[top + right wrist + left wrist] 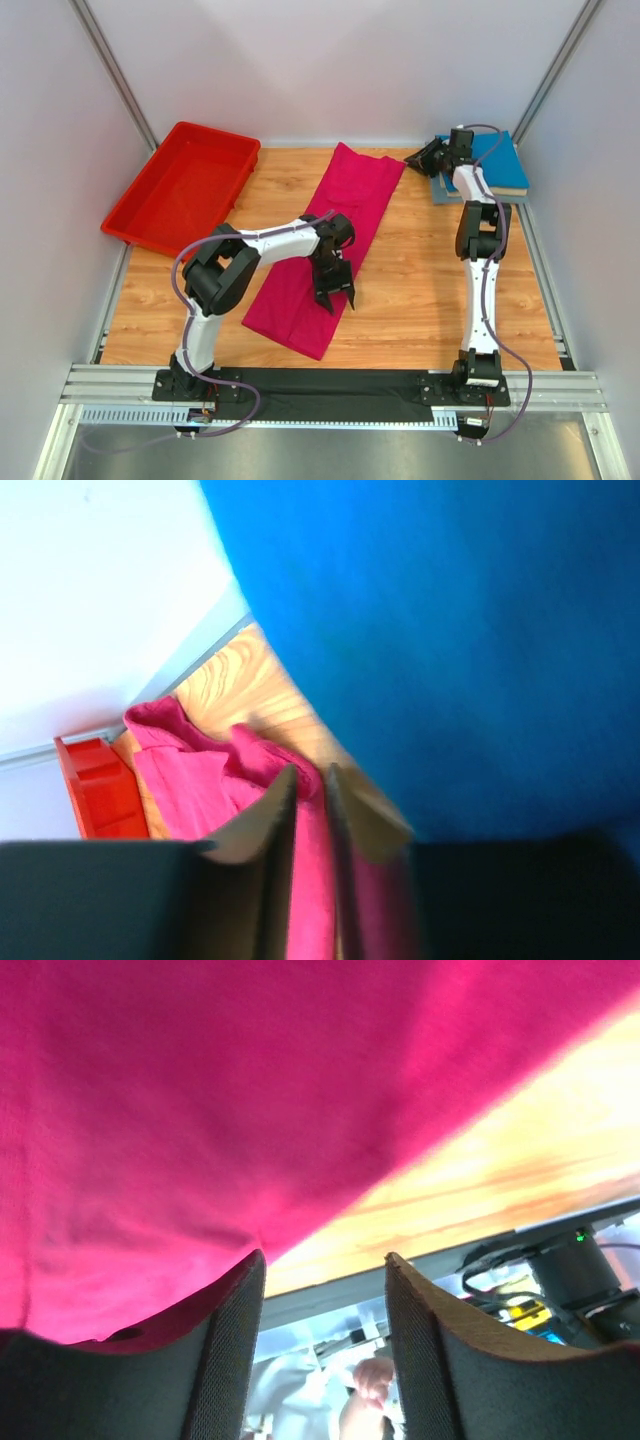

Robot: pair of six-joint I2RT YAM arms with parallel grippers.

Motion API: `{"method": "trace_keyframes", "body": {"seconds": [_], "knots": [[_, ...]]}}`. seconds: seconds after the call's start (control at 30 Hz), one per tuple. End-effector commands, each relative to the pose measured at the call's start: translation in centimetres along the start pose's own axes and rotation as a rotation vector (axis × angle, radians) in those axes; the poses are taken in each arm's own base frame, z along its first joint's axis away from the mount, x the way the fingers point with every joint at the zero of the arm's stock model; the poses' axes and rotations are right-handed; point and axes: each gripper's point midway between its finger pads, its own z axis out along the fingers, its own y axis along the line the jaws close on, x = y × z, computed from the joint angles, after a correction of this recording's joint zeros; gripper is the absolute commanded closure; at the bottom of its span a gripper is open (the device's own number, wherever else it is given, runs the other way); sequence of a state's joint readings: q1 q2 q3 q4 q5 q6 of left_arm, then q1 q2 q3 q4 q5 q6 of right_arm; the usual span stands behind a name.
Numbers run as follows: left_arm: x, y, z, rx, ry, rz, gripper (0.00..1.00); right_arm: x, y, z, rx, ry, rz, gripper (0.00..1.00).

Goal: Fold and stack the t-shirts
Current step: Fold the tshirt

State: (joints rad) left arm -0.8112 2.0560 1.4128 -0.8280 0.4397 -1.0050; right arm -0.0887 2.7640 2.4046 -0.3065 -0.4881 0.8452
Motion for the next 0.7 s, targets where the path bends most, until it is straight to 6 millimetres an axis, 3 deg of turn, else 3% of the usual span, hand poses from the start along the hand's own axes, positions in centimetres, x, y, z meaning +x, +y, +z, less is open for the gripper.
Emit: {"method": "trace_keyframes", "body": {"seconds": [0.0, 0.07, 0.1, 0.17, 0.2, 0.23, 0.27, 0.3, 0.33, 0.4, 0.43, 0.47, 0.5, 0.53, 0.57, 0.6, 0.63, 0.67], "knots": [[0.5, -3.1, -4.4, 0.053, -0.044, 0.101, 0.37, -2.3, 4.1, -2.4, -0.063, -0.048, -0.078, 0.72], [0.1, -1.5, -6.2, -0.036, -0.08, 0.184, 0.36, -1.3, 4.9, -4.0, -0.039, -0.02, -0.126, 0.61], [-0.4, -1.4, -7.2, -0.041, -0.104, 0.214, 0.37, -0.3, 6.3, -6.3, -0.023, -0.006, -0.132, 0.58], [-1.4, 0.3, -9.1, -0.075, -0.158, 0.258, 0.37, 0.4, 7.6, -8.7, 0.003, -0.015, -0.169, 0.48], [-1.5, 1.7, -9.2, -0.1, -0.16, 0.254, 0.37, 1.0, 9.4, -11.3, 0.021, -0.015, -0.173, 0.46], [-2.2, 2.8, -10.6, -0.097, -0.195, 0.237, 0.37, 2.5, 7.9, -12.4, 0.082, 0.011, -0.141, 0.45], [-2.2, 4.7, -10.4, -0.127, -0.188, 0.223, 0.37, 4.1, 7.7, -13.4, 0.094, 0.045, -0.113, 0.45], [-2.3, 5.5, -11.4, -0.121, -0.215, 0.217, 0.38, 5.5, 8.0, -14.3, 0.081, 0.068, -0.103, 0.44], [-3.4, 6.9, -12.2, -0.133, -0.239, 0.185, 0.38, 8.1, 8.1, -16.8, 0.081, 0.106, -0.094, 0.42], [-3.7, 9.3, -12.6, -0.177, -0.243, 0.179, 0.39, 13.0, 9.1, -19.0, 0.105, 0.184, -0.134, 0.42], [-4.4, 10.8, -13.7, -0.208, -0.278, 0.157, 0.39, 14.9, 8.6, -20.0, 0.159, 0.194, -0.155, 0.42], [-4.5, 11.8, -14.0, -0.232, -0.286, 0.149, 0.39, 19.1, 8.8, -22.5, 0.203, 0.263, -0.189, 0.43], [-4.5, 13.4, -14.3, -0.266, -0.302, 0.151, 0.39, 21.1, 8.1, -23.6, 0.249, 0.293, -0.195, 0.43], [-4.9, 14.6, -14.7, -0.268, -0.314, 0.118, 0.39, 22.7, 7.4, -24.7, 0.299, 0.31, -0.195, 0.45], [-5.2, 15.3, -14.8, -0.267, -0.326, 0.101, 0.39, 26.7, 6.5, -26.8, 0.327, 0.376, -0.205, 0.47], [-4.8, 16.4, -14.4, -0.266, -0.319, 0.081, 0.4, 28.5, 6.1, -27.5, 0.329, 0.397, -0.204, 0.5], [-5.4, 16.6, -14.2, -0.232, -0.331, 0.063, 0.41, 30.1, 6.3, -28.3, 0.324, 0.397, -0.174, 0.58], [-5.0, 17.2, -13.4, -0.226, -0.307, 0.055, 0.42, 33.4, 5.9, -29.4, 0.294, 0.43, -0.207, 0.62]]}}
